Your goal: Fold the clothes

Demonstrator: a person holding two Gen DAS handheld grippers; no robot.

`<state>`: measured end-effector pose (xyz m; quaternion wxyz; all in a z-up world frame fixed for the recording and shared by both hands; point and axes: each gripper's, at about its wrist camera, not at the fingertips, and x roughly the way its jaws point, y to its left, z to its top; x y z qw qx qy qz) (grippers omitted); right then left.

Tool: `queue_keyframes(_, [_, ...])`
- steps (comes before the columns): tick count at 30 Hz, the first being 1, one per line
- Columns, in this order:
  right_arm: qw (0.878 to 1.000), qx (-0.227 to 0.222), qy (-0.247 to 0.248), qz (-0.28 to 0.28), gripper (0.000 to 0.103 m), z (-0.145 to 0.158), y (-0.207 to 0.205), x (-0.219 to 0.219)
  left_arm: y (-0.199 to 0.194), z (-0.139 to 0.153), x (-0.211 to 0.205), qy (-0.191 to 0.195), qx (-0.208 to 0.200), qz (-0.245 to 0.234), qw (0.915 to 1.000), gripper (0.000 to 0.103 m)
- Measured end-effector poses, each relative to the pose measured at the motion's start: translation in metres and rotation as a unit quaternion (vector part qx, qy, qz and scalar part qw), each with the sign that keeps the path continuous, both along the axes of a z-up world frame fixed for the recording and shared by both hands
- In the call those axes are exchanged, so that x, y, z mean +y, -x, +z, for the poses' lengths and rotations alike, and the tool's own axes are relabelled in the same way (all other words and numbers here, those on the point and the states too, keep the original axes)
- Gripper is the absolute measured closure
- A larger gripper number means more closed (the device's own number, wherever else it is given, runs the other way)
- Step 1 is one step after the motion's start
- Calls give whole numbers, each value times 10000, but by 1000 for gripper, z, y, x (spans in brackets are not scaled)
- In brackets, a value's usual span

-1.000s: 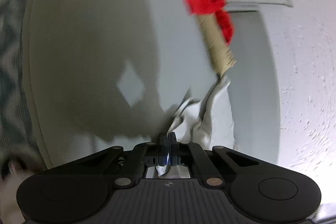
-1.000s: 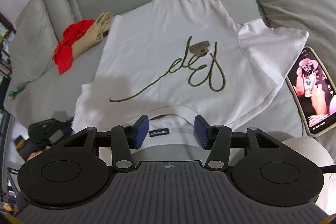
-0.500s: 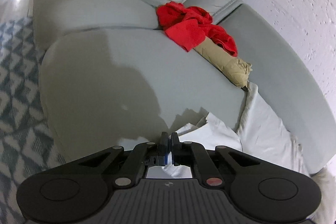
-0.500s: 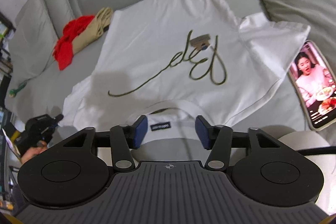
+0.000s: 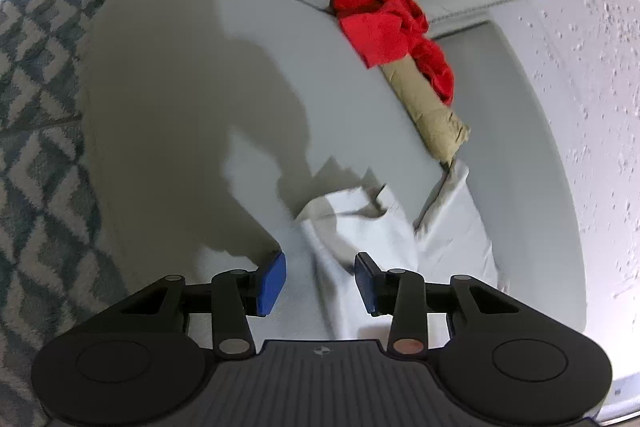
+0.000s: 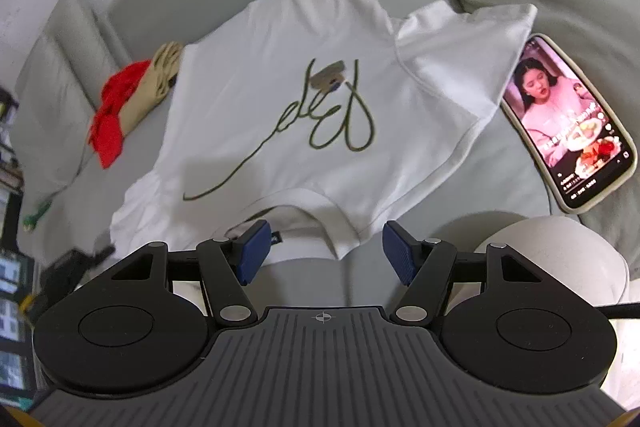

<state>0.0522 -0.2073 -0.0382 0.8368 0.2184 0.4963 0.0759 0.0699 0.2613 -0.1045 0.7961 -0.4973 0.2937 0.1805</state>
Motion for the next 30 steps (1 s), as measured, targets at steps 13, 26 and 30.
queue_keyframes(13, [9998, 124, -143, 115, 35, -9, 1, -1, -40, 31, -2, -2300, 713, -935, 9661, 96])
queue_keyframes(26, [9996, -192, 22, -193, 49, -24, -6, -19, -12, 68, -106, -2082, 758, -2925, 9302, 78])
queue_keyframes(30, [9951, -229, 904, 329, 54, -34, -48, 17, -38, 58, -190, -2860, 713, -3660, 8827, 74])
